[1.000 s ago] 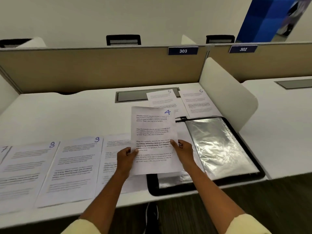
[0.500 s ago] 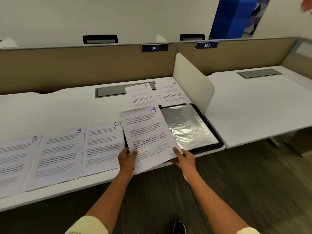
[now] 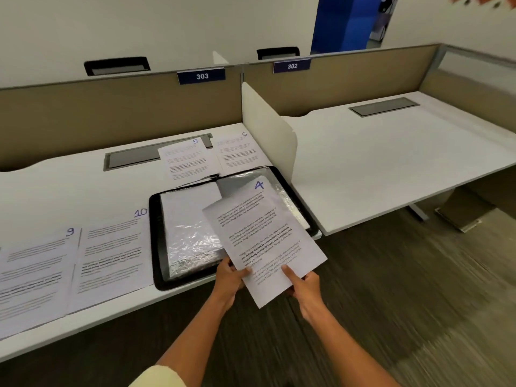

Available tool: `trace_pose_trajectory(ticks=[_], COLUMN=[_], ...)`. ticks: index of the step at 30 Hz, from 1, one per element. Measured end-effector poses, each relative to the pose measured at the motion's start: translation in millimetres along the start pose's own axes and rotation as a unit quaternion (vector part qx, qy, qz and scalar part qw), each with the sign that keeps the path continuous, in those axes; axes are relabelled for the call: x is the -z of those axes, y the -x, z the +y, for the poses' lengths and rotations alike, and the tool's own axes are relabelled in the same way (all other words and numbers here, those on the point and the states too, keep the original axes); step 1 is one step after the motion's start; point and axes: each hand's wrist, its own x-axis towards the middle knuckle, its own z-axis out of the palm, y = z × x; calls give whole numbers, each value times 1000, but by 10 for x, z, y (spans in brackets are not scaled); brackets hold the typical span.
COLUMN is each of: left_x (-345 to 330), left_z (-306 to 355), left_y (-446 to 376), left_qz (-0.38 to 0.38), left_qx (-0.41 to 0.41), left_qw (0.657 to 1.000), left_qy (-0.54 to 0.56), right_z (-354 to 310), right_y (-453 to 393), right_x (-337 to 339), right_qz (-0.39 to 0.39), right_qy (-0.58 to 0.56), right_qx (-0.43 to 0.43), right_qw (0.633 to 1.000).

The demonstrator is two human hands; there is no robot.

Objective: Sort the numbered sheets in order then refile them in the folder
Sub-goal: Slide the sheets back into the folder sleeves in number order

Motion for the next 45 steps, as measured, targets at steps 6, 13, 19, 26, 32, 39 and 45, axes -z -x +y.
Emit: trace_pose_trajectory(ticks=[6,13,19,26,32,39,45], left_x=[-383,-533,-560,-636,-703,-666,-640], left_z=[-57,20,38,25,57,114,187], left_y=[-121,-459,-713,-895,-1005,-1129,-1103], left_qz=[0,135,75,51,67,58,79], left_qx=[3,-60,-152,-181,-225,-246,-231], left_qw=[997,954,843,719,702,732,785], left_qy=[-78,-262,-510,-669,-672,-632,-570], right_z=[-79,-92,-44,70,241,386,427], right_y=[-234,-273,-214,-25,100,289,391], right_x=[556,1052,1269,1444,1532,1481,1356], right_qz=[31,42,60,94,134,159,172], right_qy=[8,-14,-16,-21,-31,-63,-79], right_qx=[-10,-9,-18,1,-5,7,12], right_qw=[999,999,998,995,990,985,982])
